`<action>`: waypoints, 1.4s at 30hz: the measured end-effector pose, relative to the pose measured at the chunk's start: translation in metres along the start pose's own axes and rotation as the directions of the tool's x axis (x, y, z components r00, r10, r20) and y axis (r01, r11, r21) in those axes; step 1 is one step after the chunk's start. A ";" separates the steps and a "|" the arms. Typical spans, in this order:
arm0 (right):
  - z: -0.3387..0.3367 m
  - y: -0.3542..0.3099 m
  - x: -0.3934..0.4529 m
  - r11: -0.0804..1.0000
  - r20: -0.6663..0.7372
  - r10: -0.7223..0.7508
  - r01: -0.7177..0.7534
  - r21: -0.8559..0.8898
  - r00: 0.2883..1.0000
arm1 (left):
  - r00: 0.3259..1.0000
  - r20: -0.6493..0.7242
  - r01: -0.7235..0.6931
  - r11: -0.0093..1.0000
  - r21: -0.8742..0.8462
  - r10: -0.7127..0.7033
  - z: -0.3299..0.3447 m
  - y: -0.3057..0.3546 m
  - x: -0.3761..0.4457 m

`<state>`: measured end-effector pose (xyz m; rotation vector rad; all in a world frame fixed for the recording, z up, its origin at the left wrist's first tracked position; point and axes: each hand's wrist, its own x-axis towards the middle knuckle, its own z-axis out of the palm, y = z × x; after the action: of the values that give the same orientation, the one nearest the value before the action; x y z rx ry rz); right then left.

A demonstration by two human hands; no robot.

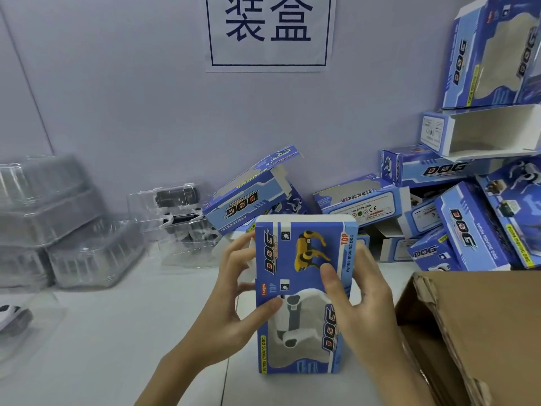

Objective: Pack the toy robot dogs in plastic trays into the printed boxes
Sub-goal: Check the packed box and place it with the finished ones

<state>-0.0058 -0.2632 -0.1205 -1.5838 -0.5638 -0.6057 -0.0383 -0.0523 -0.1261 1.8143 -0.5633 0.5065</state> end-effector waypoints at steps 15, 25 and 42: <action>0.016 0.002 -0.013 0.992 -0.088 0.076 -0.067 0.106 0.993 | 0.957 -0.249 -0.039 0.919 0.393 0.147 0.023 0.002 0.001; 0.050 -0.004 -0.037 0.996 0.114 0.079 -0.072 -0.059 0.990 | 0.912 -0.370 0.010 0.894 0.448 0.175 0.024 0.018 -0.005; 0.007 0.015 -0.012 0.960 0.119 0.047 -0.078 0.269 0.992 | 0.953 -0.273 0.144 0.989 0.037 -0.129 0.004 -0.007 0.002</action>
<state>-0.0042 -0.2572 -0.1398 -1.3733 -0.6491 -0.3745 -0.0326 -0.0539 -0.1315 1.7851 -0.2364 0.6679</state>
